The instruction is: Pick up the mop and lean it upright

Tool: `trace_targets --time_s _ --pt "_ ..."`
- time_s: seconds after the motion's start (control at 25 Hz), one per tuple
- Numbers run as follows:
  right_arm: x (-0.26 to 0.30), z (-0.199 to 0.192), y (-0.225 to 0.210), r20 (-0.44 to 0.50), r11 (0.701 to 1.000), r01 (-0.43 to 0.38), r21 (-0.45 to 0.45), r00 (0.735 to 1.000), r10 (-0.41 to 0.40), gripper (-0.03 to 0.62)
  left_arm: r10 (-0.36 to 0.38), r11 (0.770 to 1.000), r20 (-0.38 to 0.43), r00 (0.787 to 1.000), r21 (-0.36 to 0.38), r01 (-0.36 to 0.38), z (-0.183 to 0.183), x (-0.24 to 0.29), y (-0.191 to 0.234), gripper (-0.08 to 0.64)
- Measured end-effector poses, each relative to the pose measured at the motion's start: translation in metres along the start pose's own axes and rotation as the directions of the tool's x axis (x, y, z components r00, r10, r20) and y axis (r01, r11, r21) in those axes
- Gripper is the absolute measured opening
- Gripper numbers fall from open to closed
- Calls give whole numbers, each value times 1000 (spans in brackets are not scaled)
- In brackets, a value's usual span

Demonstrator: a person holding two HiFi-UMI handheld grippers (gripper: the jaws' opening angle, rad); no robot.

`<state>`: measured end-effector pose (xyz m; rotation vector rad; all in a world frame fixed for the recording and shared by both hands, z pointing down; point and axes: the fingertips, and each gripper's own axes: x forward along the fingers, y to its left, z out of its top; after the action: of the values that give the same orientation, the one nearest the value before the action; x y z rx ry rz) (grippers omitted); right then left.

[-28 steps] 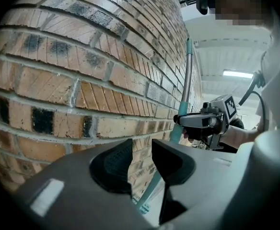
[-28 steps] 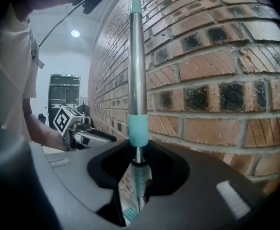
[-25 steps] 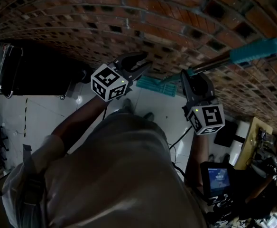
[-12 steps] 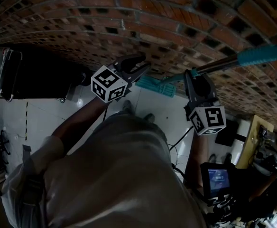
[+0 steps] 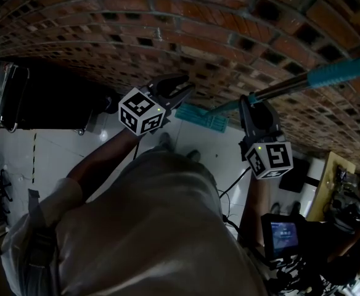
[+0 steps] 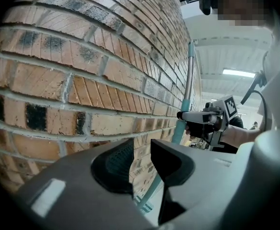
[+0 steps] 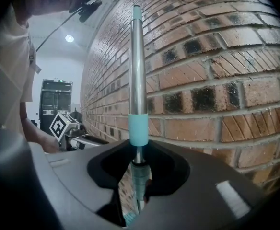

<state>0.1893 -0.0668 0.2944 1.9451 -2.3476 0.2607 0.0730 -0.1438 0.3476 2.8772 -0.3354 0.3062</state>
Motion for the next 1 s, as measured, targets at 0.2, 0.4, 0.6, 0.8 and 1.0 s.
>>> trace_targets --time_s 0.2,0.4,0.6,0.8,1.0 --pt "-3 -2 -4 1 1000 10 3 1000 -10 103 26 1000 -25 999 10 -26 -9 3 3 109" --pt "-5 -5 -9 5 1000 26 11 1000 -26 103 40 998 -14 999 -41 -40 -10 2 9 135" --pt "-5 -9 -12 1 1000 29 8 1000 -29 103 46 998 -17 999 -48 -47 -14 2 11 141" --pt "-2 -15 -17 -2 999 40 12 999 -40 103 41 996 -31 999 -75 -43 -21 4 13 141" --pt "-4 -23 -20 -9 999 45 25 999 -45 103 35 996 -52 998 -83 -39 -30 2 9 141"
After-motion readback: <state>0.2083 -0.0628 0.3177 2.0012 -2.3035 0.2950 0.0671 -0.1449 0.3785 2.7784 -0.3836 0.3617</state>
